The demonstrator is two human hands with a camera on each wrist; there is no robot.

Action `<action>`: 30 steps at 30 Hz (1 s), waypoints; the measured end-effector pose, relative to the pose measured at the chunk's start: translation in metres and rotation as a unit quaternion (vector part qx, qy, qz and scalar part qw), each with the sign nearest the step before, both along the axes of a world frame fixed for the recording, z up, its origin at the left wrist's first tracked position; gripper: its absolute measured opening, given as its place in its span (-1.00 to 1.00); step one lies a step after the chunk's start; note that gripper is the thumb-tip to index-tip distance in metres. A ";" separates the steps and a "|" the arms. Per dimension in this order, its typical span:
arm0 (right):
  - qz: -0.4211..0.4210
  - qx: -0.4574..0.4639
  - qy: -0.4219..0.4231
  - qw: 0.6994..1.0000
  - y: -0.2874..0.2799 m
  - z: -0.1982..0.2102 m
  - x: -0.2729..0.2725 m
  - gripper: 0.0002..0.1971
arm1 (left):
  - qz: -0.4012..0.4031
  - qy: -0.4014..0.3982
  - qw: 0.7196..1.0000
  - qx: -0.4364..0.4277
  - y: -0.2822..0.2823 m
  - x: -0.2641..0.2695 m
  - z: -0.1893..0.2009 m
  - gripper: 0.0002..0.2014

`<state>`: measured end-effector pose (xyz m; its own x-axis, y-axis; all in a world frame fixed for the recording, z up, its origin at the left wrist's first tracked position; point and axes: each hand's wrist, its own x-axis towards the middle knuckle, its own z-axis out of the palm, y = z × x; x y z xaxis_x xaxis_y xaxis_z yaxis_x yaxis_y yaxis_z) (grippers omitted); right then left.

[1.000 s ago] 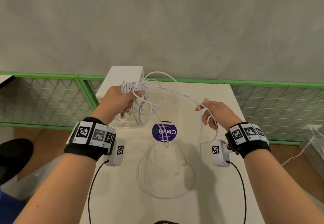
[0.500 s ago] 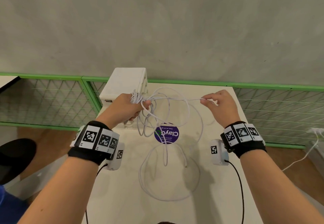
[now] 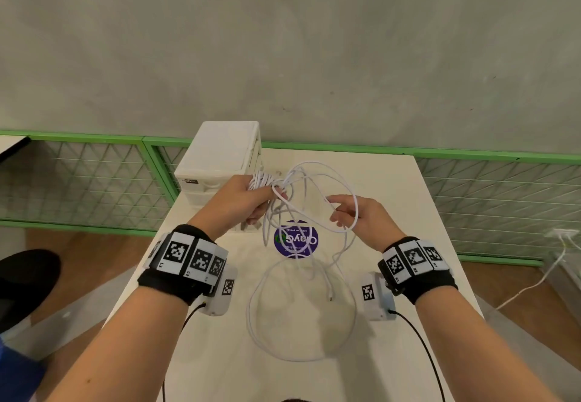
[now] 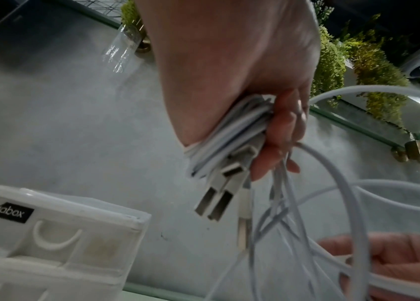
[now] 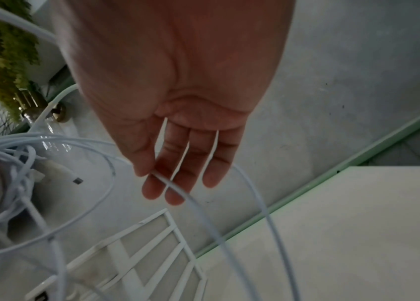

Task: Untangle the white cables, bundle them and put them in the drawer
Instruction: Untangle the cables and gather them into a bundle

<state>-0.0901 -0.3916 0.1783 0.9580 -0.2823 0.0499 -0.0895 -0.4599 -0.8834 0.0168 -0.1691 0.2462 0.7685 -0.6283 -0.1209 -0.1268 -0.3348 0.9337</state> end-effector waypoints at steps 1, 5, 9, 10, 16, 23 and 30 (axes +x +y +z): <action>0.004 0.001 -0.002 1.000 0.001 0.000 0.002 -0.71 | -0.012 0.010 1.000 -0.007 0.000 -0.001 0.000 -0.55; 0.017 -0.005 -0.050 0.999 0.010 0.008 0.008 -0.82 | -0.070 0.027 0.997 -0.002 -0.001 -0.010 0.001 -0.73; -0.037 0.102 -0.156 0.982 0.016 0.016 0.011 -0.80 | -0.042 0.019 0.999 0.011 -0.004 -0.010 -0.004 -0.64; -0.049 0.126 -0.175 0.975 0.015 0.017 0.011 -0.78 | -0.035 0.016 0.999 0.016 -0.005 -0.009 -0.005 -0.66; -0.028 0.097 -0.189 0.977 0.015 0.023 0.010 -0.73 | -0.035 0.003 0.999 0.029 -0.007 -0.009 -0.011 -0.64; -0.042 0.042 -0.183 0.981 0.015 0.028 0.005 -0.86 | -0.007 0.004 1.000 0.023 -0.009 -0.008 -0.015 -0.60; -0.011 0.048 -0.155 0.987 0.028 0.028 0.010 -0.84 | -0.025 -0.016 0.997 0.064 -0.013 -0.013 -0.016 -0.66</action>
